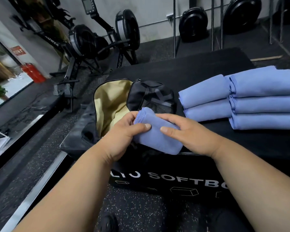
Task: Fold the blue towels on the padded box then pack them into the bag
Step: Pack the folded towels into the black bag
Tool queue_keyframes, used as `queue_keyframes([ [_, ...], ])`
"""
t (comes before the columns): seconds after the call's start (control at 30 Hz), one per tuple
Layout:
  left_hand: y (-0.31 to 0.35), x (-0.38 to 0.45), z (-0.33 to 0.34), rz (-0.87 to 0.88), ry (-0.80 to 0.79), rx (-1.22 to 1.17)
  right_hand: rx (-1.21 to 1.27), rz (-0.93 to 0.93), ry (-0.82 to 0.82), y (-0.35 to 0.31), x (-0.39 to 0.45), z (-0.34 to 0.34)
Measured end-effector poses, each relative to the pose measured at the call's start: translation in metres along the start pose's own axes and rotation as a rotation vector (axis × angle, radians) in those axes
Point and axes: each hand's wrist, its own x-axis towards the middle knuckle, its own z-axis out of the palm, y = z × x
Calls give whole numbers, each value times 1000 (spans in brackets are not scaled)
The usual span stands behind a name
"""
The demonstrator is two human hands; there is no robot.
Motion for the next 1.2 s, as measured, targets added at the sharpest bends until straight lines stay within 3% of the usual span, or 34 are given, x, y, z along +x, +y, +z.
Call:
queue_keyframes([
  [0.2, 5, -17, -35, 38, -27, -44, 90, -31, -57, -18, 21, 27],
  [0.37, -3, -19, -58, 19, 151, -2, 71, -45, -27, -22, 41, 49],
  [0.47, -10, -16, -77, 95, 308, -5, 113, -33, 34, -23, 56, 66],
  [0.6, -14, -6, -110, 184, 427, 423, 189, 29, 163, -22, 82, 85],
  [0.73, -12, 4, -129, 10, 407, 588, 198, 120, 270, -24, 109, 102],
  [0.9, -9, 6, -142, -23, 488, 436, 197, 228, 385, -24, 136, 115],
  [1.03, -9, 3, -153, 76, 527, 285, 164, 173, 456, -29, 153, 127],
  [1.2, -4, 1, -160, 97, 442, 182, 218, 295, 372, -23, 189, 131],
])
